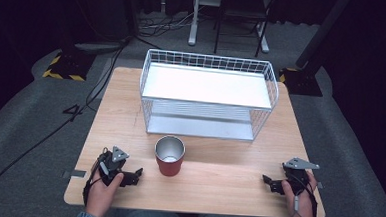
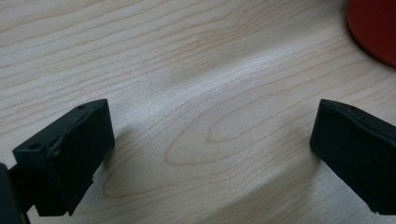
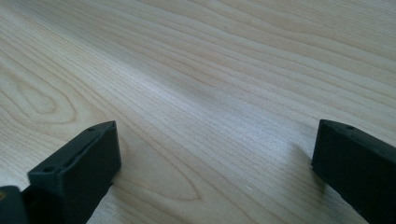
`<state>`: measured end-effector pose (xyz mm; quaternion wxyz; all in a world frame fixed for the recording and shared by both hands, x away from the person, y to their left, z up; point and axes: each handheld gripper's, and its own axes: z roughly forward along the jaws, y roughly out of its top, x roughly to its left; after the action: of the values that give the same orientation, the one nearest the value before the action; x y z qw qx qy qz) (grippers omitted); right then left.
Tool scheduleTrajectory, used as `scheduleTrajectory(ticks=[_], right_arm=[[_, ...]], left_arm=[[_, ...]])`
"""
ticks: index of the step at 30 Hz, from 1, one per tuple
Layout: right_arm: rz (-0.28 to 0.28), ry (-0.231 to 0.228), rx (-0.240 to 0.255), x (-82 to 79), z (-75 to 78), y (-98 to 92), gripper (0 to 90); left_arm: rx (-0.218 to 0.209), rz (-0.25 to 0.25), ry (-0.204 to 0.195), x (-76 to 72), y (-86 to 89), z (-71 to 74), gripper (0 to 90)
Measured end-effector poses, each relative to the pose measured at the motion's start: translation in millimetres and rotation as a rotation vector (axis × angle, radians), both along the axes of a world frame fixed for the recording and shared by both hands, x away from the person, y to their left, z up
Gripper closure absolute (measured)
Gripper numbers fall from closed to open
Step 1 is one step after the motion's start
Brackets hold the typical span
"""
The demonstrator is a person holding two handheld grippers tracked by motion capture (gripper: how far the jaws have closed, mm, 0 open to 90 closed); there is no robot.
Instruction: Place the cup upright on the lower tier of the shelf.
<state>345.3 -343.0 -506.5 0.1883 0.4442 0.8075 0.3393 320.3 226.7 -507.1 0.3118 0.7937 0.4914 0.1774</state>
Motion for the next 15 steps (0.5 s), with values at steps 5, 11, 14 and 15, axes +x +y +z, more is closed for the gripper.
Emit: scheduleTrajectory(ticks=[5,11,14,15], right_arm=[[0.000,0.000,0.000,0.0,0.0,0.0,1.5],[-0.008,0.002,-0.004,0.6,-0.1,0.8,0.4],[-0.008,0.003,-0.004,0.6,-0.1,0.8,0.4],[-0.008,0.003,-0.004,0.5,-0.1,0.8,0.4]], left_arm=[[-0.004,0.009,0.004,-0.8,0.7,0.2,0.4],[-0.006,0.017,-0.002,-0.5,1.4,0.1,1.1],[-0.007,0.020,-0.005,-0.8,1.9,0.2,2.9],[-0.007,0.021,-0.006,-1.2,2.4,0.5,4.3]])
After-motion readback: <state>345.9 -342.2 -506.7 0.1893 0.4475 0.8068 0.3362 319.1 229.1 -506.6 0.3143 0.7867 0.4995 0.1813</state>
